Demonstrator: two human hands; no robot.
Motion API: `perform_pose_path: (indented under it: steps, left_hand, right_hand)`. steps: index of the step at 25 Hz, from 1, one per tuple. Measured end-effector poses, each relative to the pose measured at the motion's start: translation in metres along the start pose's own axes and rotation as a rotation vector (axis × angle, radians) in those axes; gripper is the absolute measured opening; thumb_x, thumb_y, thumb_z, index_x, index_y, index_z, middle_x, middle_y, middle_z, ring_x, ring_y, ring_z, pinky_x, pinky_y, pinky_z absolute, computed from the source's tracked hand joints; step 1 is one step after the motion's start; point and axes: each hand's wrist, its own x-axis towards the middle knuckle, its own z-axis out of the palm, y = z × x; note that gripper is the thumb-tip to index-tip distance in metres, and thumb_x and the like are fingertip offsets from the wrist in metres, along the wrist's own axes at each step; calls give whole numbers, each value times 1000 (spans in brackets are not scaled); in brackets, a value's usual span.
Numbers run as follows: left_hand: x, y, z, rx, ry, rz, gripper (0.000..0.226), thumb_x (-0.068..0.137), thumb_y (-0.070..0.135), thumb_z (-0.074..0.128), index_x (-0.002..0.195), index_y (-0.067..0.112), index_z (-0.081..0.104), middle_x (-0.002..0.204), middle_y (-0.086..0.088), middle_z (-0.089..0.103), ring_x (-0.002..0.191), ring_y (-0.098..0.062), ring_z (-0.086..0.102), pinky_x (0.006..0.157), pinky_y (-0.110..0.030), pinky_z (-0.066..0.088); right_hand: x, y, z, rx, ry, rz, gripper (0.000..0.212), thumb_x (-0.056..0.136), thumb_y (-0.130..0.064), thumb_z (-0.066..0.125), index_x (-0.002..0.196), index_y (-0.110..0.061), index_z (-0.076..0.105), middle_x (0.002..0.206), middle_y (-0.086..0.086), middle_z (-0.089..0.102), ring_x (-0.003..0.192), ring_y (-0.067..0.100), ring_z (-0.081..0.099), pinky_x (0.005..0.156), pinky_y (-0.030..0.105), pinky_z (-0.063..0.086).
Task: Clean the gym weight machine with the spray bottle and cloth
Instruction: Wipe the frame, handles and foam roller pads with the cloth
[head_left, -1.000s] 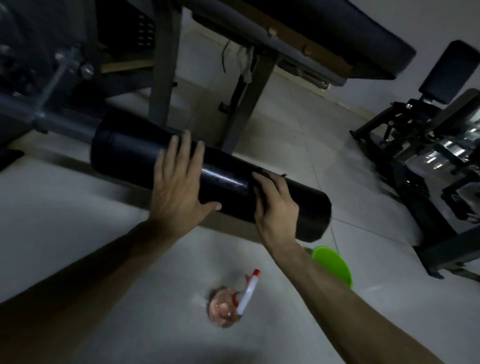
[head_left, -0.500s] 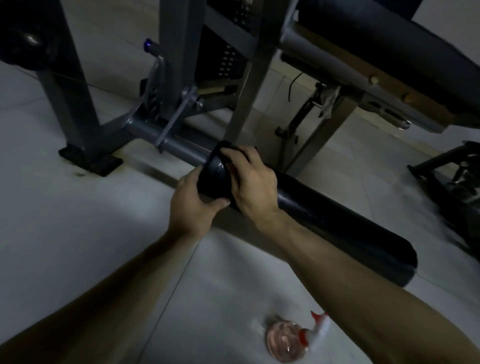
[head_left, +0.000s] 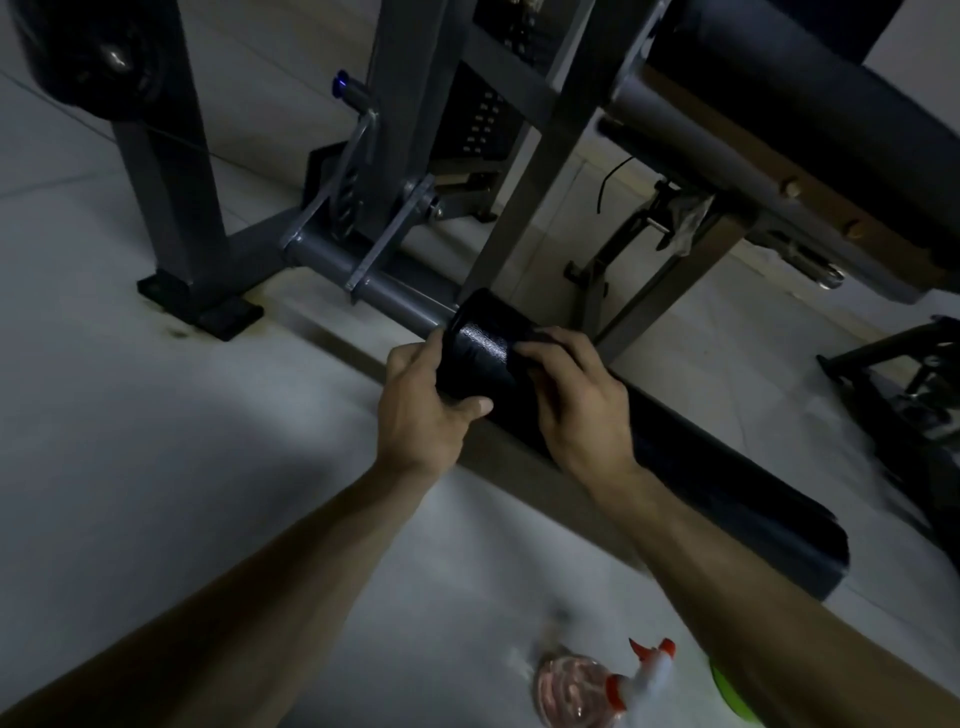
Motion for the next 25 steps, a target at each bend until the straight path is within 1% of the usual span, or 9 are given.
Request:
perform_pose_path:
  steps: [4,6,8,10,12,16,20,22,25]
  left_hand:
    - [3,8,-3,19,4,51,57,84,22,81,135,14,57,131,-8,53,115,-25,61,95,-40,57]
    - [4,10,-3,60,25,39,57,80,18,84,131,13,59,128,-8,54,112,-24,61,90,-39,58]
    - [3,18,-5,15,8,-4,69,76,20,87,137,25,55,128,0,51,112,-16,59,94,-33,55]
    - [1,23,-5,86,30,-28,77,73,22,89,139,34,51,124,6,45,108,-15,58,96,-32,51]
    - [2,24,-4,101,30,-37,75,74,23,88,138,32,50,127,3,44,112,-22,60,100,-36,51]
    - [-8,31,6,132,17,-54,89,83,18,81,155,23,29,151,-8,36,136,-30,47,114,-43,41]
    - [-31,57,38,500,64,178,104,86,25,73,163,15,4,170,-12,0,157,-31,-1,127,-53,5]
    - [-43,66,55,580,33,320,102,84,23,71,162,14,6,170,-11,-1,157,-29,-5,127,-53,3]
    - [-63,72,86,686,-109,549,96,79,23,75,160,17,23,169,-8,14,157,-29,3,127,-51,6]
  right_hand:
    - [53,-44,37,46,-54,-66,35,97,-25,56,129,-15,67,135,8,58,111,24,63,75,45,61]
    - [50,-37,32,29,-81,-124,38,97,-26,56,132,-16,66,137,8,57,118,25,62,78,44,61]
    - [23,-11,15,-9,-73,-140,35,100,-17,58,133,-15,66,140,8,57,132,24,56,88,43,60]
    - [-17,23,-8,-57,-21,-84,31,102,-8,60,131,-13,68,139,9,60,136,23,55,96,43,57]
    - [-55,52,-34,-76,38,17,30,100,-4,60,127,-13,70,134,7,62,125,24,63,91,44,58]
    - [-65,47,-36,-58,146,236,31,96,-4,61,122,-15,72,129,5,64,112,24,67,85,43,58]
    - [-6,12,-5,-5,13,57,37,93,-15,57,128,-17,68,132,7,60,107,26,67,76,44,60]
    - [-15,26,-15,-47,-68,-3,43,92,-16,55,134,-17,63,137,9,56,111,29,65,75,45,60]
    - [-68,71,-49,-112,-43,59,50,88,-5,56,136,-17,62,141,10,56,120,31,63,83,44,60]
